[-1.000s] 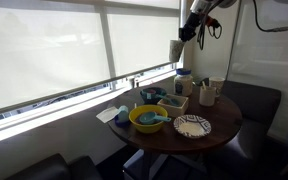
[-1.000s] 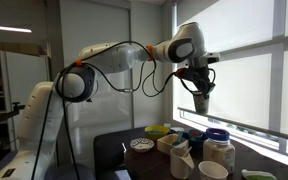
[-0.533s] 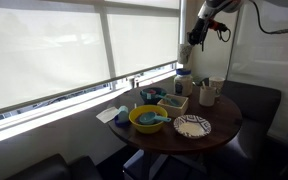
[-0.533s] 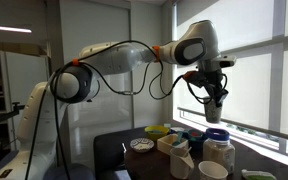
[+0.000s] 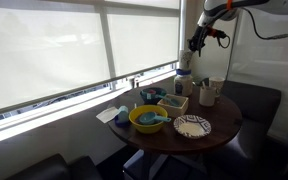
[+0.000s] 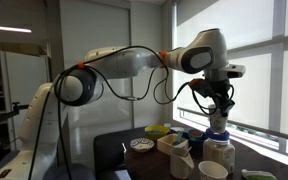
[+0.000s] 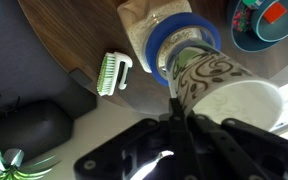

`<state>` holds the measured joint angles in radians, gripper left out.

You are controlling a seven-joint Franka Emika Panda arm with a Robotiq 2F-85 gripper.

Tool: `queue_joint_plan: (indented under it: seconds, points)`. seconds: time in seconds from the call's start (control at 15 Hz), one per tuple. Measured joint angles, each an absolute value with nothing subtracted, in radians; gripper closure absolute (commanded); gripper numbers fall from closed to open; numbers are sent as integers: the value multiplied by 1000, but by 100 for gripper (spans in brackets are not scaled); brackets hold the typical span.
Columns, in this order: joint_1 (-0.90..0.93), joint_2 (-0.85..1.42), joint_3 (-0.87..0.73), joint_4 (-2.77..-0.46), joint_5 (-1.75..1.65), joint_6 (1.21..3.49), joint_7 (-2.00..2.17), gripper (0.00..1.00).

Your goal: Put the cup into the jar

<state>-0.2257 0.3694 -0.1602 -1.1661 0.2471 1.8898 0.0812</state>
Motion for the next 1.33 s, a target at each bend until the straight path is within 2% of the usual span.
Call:
queue_joint_plan:
  seconds: [0.93,1.0,1.13,1.33]
  points:
    - [-224,390,-169,-1166,239,1888,119,99]
    - [-224,390,-169,-1166,238,1888,122,72]
    - [-221,392,-169,-1166,236,1885,123,65]
    - [-216,399,-169,-1166,232,1882,123,45]
